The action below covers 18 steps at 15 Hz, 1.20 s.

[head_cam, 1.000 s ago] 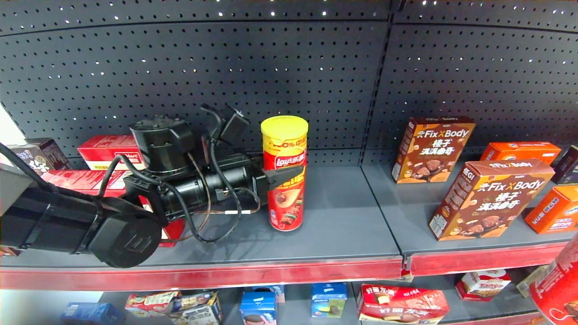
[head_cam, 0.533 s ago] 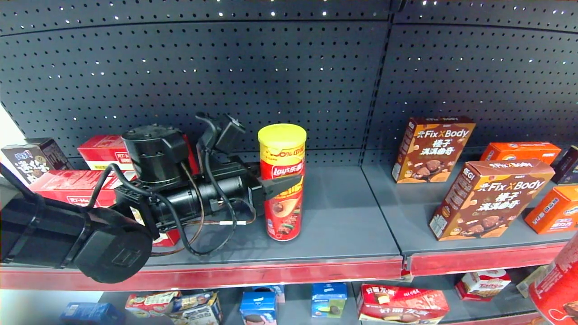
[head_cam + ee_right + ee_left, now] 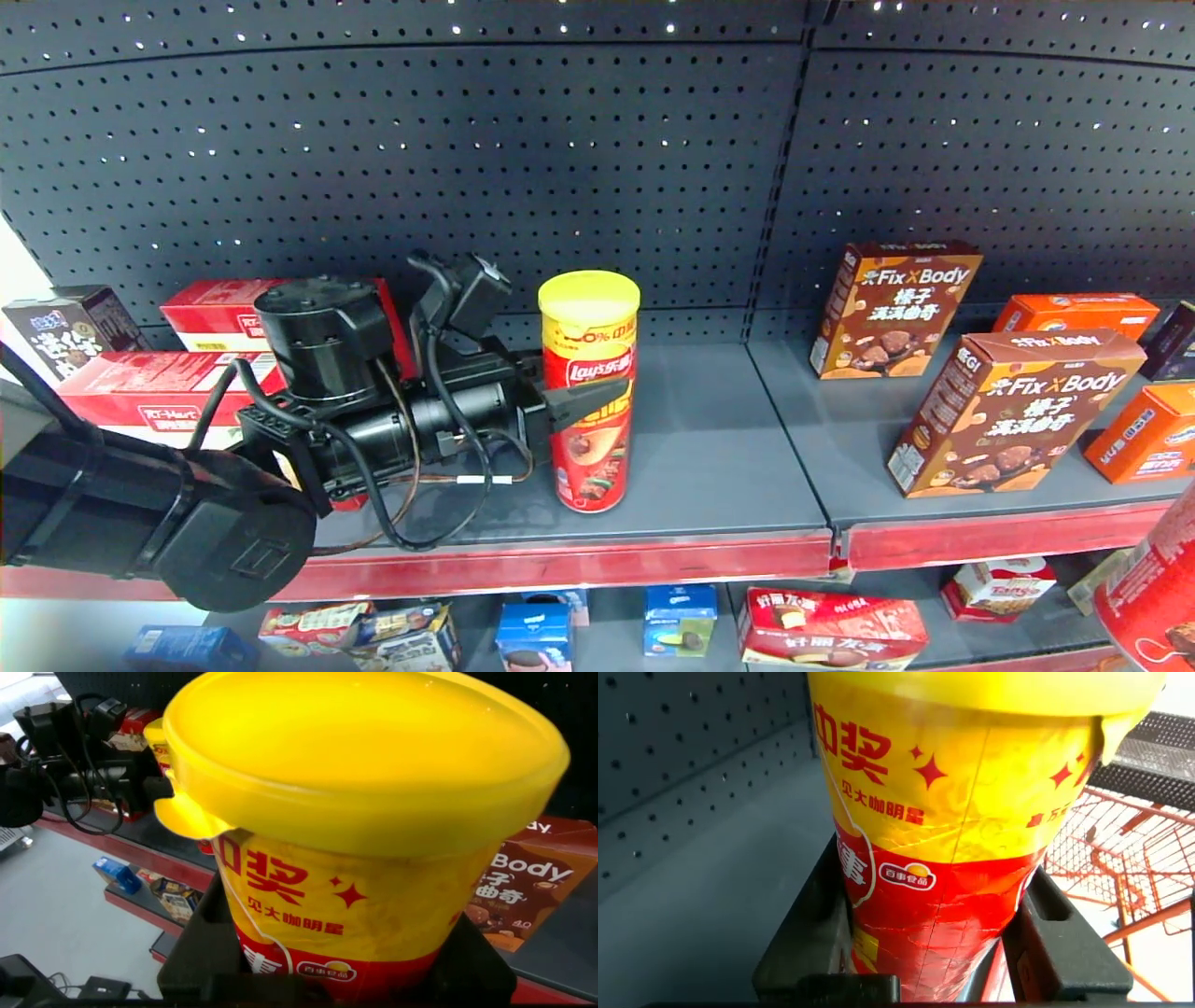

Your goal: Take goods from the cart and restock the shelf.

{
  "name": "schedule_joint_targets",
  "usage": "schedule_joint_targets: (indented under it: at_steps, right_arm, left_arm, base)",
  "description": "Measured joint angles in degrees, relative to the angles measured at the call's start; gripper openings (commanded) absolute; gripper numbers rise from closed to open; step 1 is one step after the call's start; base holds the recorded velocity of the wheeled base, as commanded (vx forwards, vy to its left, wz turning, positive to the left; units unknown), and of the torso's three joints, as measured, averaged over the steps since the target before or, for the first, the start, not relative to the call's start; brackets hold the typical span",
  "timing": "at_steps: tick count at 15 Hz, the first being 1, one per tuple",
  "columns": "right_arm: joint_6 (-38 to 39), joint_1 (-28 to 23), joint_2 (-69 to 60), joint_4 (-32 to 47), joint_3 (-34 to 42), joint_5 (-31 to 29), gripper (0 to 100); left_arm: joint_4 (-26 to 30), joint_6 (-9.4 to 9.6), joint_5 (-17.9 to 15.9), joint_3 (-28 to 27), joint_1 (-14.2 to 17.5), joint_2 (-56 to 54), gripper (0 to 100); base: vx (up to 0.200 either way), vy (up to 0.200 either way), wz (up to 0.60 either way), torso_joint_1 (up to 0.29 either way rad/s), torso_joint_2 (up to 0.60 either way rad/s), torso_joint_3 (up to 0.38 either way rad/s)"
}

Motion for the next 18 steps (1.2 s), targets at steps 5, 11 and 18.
schedule_joint_targets:
  at_steps: [5,11,18]
  right_arm:
    - [0.0,0.0,0.0,0.0,0.0,0.0,0]
    - [0.0,0.0,0.0,0.0,0.1,0.0,0]
    - [0.0,0.1,0.0,0.0,0.1,0.0,0]
  left_arm:
    - [-0.1,-0.11,0.4,-1.0,-0.6,1.5,0]
    - [-0.1,-0.06,1.0,-2.8,-0.9,2.9,0]
    - [-0.2,0.07,1.0,-2.6,-1.2,3.6,100]
  base:
    - [0.0,0.0,0.0,0.0,0.0,0.0]
    - [0.0,0.0,0.0,0.0,0.0,0.0]
    - [0.0,0.0,0.0,0.0,0.0,0.0]
